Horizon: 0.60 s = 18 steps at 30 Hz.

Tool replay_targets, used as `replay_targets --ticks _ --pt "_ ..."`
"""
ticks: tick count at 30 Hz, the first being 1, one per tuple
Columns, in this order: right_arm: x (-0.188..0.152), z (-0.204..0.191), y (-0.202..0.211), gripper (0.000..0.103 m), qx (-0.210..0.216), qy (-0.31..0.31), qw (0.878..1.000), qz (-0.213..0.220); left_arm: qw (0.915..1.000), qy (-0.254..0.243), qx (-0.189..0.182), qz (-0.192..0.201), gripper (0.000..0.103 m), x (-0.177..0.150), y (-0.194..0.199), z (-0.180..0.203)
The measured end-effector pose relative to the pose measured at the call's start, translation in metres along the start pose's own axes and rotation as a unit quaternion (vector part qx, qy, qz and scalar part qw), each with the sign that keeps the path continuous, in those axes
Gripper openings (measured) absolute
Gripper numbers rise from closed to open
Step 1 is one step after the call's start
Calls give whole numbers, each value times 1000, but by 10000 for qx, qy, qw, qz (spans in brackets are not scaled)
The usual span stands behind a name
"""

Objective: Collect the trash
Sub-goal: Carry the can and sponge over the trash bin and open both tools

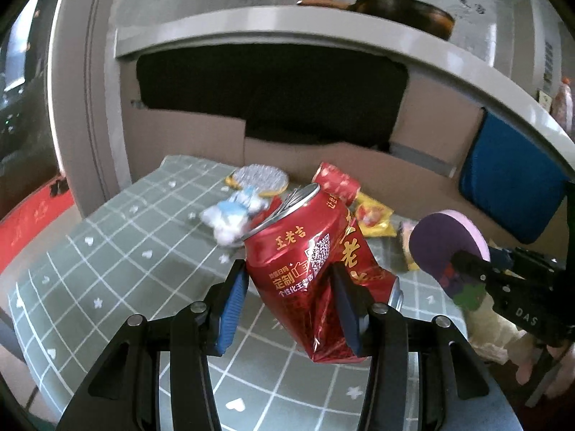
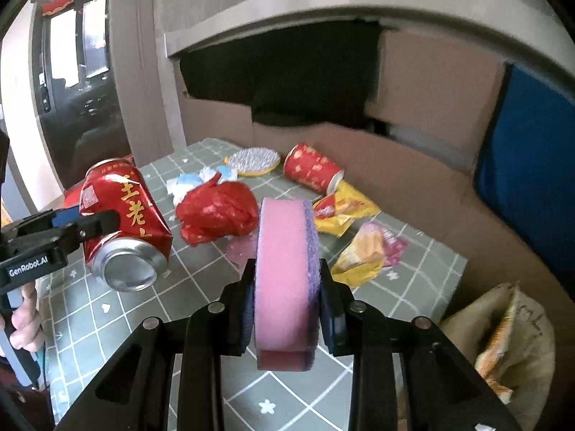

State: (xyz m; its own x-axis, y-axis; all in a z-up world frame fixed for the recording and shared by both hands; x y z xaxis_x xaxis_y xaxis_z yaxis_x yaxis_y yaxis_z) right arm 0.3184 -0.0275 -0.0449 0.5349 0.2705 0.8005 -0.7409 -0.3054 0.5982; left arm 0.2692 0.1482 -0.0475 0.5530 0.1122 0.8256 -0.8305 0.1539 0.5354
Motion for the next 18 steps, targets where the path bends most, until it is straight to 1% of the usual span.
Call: replay_targets --ticks 4,9,11,14,18 --pt "5 14 25 28 -74 -100 9997 229 9997 -206 -83 124 48 10 9 24" --pt "8 38 59 28 -341 -248 9978 510 9976 -494 -314 361 48 25 18 67" --pt "7 52 72 28 -467 -331 9967 582 9965 -607 -419 397 48 29 19 84" --pt "3 73 87 28 -750 -417 9942 653 9946 -754 -625 348 48 29 16 112" --pt "-8 109 107 28 -1085 -670 9894 693 9907 -881 -1026 167 48 26 3 152"
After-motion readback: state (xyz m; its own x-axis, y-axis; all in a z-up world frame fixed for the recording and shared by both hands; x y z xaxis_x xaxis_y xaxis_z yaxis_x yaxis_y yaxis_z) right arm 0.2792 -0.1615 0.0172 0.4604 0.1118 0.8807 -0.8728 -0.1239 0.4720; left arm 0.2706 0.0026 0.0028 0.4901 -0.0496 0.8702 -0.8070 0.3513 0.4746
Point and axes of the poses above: each gripper's, at about its wrist camera, not at the fingertips, and y roughly against the way its jaws point, z to its right, x to its top, the point moved 4 cm from there along -y, roughly the way its jaws point, and after that the axes turned 4 degrees about -x, right-handed, at the moved point
